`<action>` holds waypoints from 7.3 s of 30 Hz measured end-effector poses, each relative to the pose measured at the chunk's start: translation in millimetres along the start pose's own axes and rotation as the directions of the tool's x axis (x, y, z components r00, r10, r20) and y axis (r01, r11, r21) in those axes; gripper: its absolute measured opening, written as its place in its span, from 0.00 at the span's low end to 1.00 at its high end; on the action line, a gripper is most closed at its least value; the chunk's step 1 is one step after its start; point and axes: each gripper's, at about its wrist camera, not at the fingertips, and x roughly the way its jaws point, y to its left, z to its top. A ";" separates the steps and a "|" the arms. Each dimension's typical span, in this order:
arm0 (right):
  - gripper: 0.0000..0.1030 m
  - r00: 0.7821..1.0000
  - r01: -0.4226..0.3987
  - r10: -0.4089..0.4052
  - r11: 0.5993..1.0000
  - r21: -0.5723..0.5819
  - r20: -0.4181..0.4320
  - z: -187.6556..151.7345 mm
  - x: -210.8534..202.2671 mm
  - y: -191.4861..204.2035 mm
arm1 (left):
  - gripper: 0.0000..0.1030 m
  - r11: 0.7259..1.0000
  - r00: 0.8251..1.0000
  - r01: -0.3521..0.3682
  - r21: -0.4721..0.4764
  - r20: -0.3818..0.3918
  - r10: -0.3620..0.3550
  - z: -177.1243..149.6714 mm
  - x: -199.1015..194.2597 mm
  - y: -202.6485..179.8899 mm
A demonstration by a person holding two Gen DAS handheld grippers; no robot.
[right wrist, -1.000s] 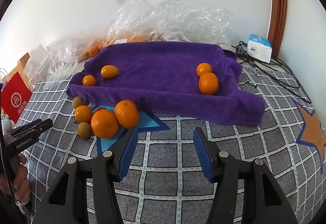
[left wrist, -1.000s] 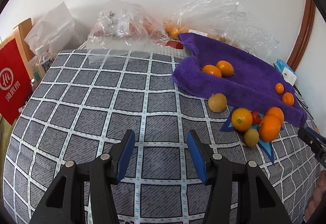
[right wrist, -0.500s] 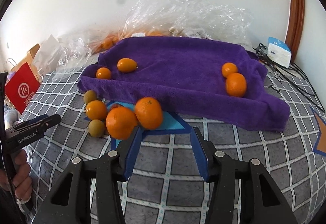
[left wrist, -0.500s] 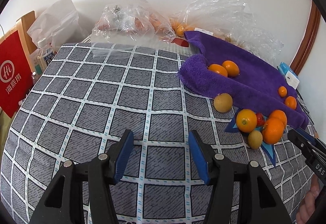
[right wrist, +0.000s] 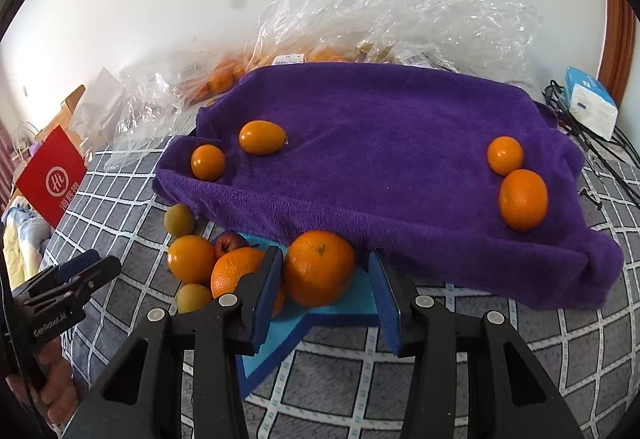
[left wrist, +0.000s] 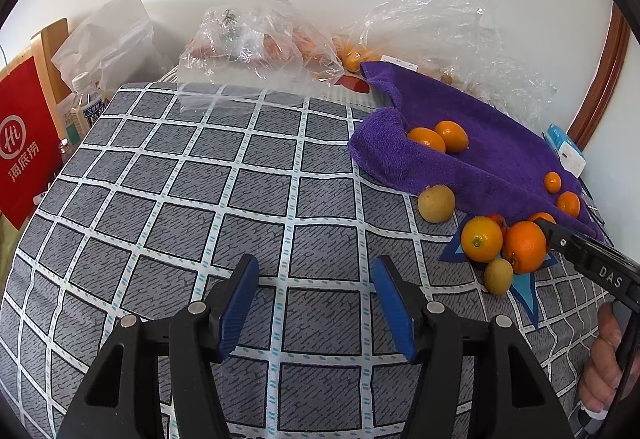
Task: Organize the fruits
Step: 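Grasp a large orange on the blue star mat with the right gripper, then grasp a small yellow-green fruit with the left gripper while the right gripper holds the orange, then carry both held fruits over the purple towel, then open both grippers to drop the fruits onto the towel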
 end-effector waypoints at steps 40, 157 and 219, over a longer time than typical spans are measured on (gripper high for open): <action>0.38 0.991 0.133 -0.135 0.986 0.102 0.015 -42.3 -38.1 -52.2 | 0.79 0.999 1.000 0.017 0.039 -0.023 -0.016 1.8 6.2 -4.1; 0.38 0.959 0.185 -0.206 0.975 0.122 0.195 75.7 -79.8 -98.6 | 0.25 0.982 0.975 0.189 -0.021 0.122 -0.186 119.5 -32.2 -74.0; 0.62 0.947 0.317 -0.316 0.948 -0.009 0.050 81.5 -12.3 -75.6 | 0.48 0.987 0.991 0.133 0.096 0.011 -0.134 154.3 51.5 -126.2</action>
